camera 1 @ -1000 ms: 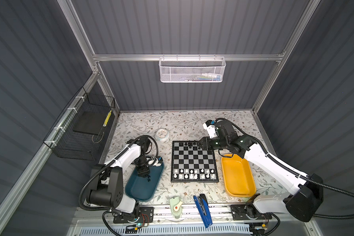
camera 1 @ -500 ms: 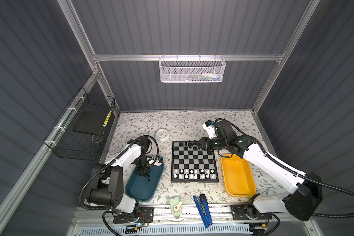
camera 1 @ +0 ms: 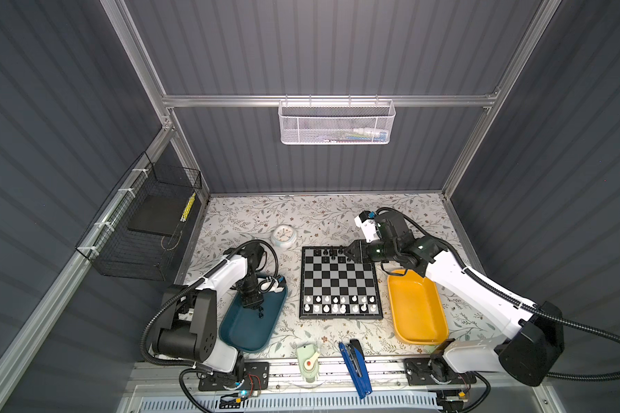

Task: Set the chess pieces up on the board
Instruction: 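Lower the open left gripper toward the remaining black pawns in the teal tray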

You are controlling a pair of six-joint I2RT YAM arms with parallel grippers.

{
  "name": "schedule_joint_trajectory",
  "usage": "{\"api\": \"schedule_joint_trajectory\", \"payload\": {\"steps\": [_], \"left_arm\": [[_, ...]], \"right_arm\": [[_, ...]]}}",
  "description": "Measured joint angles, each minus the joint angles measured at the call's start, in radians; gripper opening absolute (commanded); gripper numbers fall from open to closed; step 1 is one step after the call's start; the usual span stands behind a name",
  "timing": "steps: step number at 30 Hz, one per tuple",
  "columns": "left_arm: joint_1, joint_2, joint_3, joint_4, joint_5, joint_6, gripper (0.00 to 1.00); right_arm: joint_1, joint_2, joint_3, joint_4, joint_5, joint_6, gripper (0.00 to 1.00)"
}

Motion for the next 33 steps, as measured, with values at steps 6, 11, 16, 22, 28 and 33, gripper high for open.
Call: {"api": "schedule_joint_trajectory", "payload": {"steps": [6, 11, 16, 22, 28, 33], "left_arm": [[0.0, 0.0, -0.002, 0.005, -0.004, 0.0, 0.32], [0.0, 0.0, -0.003, 0.007, -0.004, 0.0, 0.3], [0.0, 0.0, -0.009, 0.012, -0.007, 0.0, 0.28], [0.0, 0.0, -0.012, 0.012, -0.008, 0.0, 0.24], [0.0, 0.0, -0.013, 0.012, -0.011, 0.0, 0.19], [0.0, 0.0, -0.015, 0.013, -0.016, 0.0, 0.14]], "right_arm": [[0.0, 0.0, 0.0, 0.004, 0.0, 0.0, 0.35], [0.0, 0.011, 0.0, 0.008, 0.0, 0.0, 0.35], [0.0, 0.015, -0.001, 0.008, 0.0, 0.0, 0.35], [0.0, 0.015, -0.001, 0.008, 0.0, 0.0, 0.35], [0.0, 0.015, -0.001, 0.009, 0.0, 0.0, 0.35], [0.0, 0.015, -0.001, 0.01, 0.0, 0.0, 0.35]]}}
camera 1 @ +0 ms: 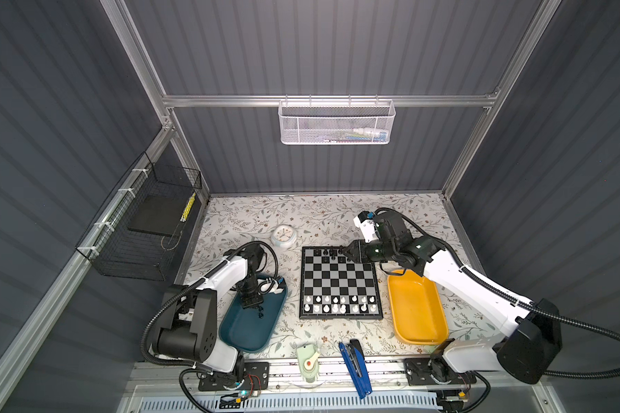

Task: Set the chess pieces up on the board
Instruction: 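Lower the open left gripper toward the remaining black pawns in the teal tray, then close the left gripper on a black pawn in the teal tray, then lift the black pawn with the left gripper and carry it toward the board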

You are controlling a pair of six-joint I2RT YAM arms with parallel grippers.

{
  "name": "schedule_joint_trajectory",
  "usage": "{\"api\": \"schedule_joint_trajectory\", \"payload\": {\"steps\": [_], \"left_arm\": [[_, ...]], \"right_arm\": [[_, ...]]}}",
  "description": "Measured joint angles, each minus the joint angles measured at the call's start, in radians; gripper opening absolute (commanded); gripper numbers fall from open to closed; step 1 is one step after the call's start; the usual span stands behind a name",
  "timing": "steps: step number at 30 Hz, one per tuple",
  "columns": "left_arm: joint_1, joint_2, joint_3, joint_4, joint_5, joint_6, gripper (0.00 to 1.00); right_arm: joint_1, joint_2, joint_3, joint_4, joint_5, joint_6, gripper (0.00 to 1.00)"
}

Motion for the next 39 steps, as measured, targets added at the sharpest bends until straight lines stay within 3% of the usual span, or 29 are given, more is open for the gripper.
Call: {"api": "schedule_joint_trajectory", "payload": {"steps": [10, 21, 39], "left_arm": [[0.0, 0.0, 0.0, -0.001, -0.011, 0.0, 0.06], [0.0, -0.001, 0.011, -0.025, -0.038, 0.0, 0.06], [0.0, -0.013, 0.151, -0.166, -0.062, -0.027, 0.06]], "right_arm": [[0.0, 0.002, 0.0, 0.0, 0.0, 0.0, 0.35], [0.0, 0.021, 0.0, 0.002, -0.006, -0.001, 0.35], [0.0, 0.031, 0.0, 0.006, -0.019, -0.002, 0.35]]}}
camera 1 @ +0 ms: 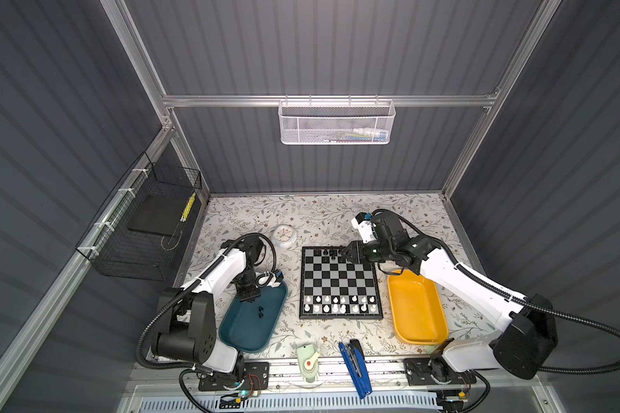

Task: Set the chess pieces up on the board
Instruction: 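Lift the black pawn with the left gripper and carry it toward the board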

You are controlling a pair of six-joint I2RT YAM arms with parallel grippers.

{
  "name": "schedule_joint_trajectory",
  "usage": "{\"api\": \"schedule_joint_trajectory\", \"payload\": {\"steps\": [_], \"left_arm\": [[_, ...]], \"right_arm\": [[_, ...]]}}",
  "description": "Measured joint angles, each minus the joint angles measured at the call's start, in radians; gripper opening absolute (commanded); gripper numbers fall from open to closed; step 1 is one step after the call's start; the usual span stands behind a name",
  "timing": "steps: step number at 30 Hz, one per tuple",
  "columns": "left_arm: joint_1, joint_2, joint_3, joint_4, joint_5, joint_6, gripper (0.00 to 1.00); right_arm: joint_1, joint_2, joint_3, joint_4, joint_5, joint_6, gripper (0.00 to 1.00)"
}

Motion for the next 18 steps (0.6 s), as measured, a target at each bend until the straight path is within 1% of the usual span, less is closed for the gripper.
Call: {"api": "schedule_joint_trajectory", "payload": {"steps": [9, 15, 18], "left_arm": [[0.0, 0.008, 0.145, -0.064, 0.016, -0.027, 0.07], [-0.013, 0.077, 0.271, -0.088, 0.032, -0.055, 0.07], [-0.031, 0.101, 0.303, -0.103, 0.035, -0.067, 0.07]], "right_arm": [[0.0, 0.0, 0.0, 0.006, -0.007, -0.003, 0.35], [0.0, 0.0, 0.0, 0.007, -0.008, -0.003, 0.35], [0.0, 0.0, 0.0, 0.008, -0.007, -0.003, 0.35]]}}
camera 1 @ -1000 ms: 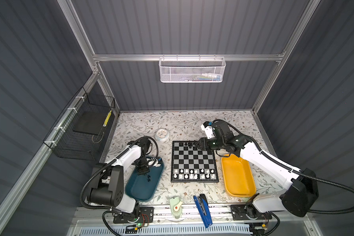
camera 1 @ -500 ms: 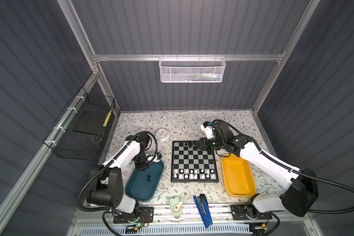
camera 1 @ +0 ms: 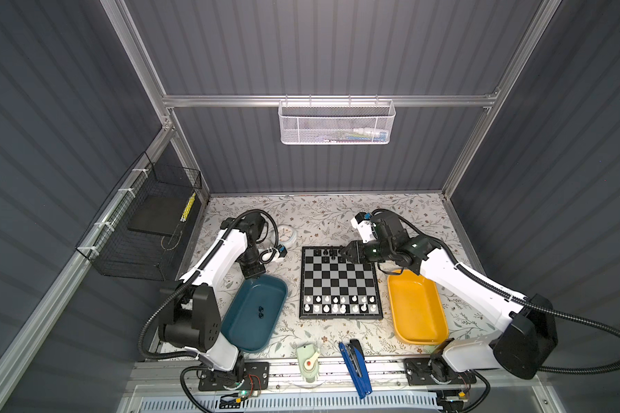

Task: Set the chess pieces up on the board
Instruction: 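Lift the black pawn with the left gripper and carry it toward the board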

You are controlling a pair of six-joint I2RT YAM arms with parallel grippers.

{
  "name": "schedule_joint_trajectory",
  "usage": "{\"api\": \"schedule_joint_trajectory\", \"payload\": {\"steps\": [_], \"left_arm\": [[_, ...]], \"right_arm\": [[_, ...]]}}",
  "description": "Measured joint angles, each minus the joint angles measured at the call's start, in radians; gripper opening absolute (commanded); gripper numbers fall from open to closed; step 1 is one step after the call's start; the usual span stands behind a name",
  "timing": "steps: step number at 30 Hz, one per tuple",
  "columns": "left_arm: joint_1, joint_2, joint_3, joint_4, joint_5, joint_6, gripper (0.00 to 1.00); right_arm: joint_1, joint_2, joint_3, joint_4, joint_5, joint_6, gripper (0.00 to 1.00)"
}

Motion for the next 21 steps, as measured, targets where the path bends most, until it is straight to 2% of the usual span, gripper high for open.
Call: {"api": "schedule_joint_trajectory", "payload": {"steps": [10, 21], "left_arm": [[-0.148, 0.173, 0.251, 0.006, 0.021, -0.065, 0.06], [-0.167, 0.386, 0.432, 0.034, 0.047, -0.113, 0.06]], "right_arm": [[0.0, -0.024, -0.023, 0.013, 0.0, 0.0, 0.35], [0.0, -0.085, -0.066, 0.003, 0.009, 0.001, 0.36]]}}
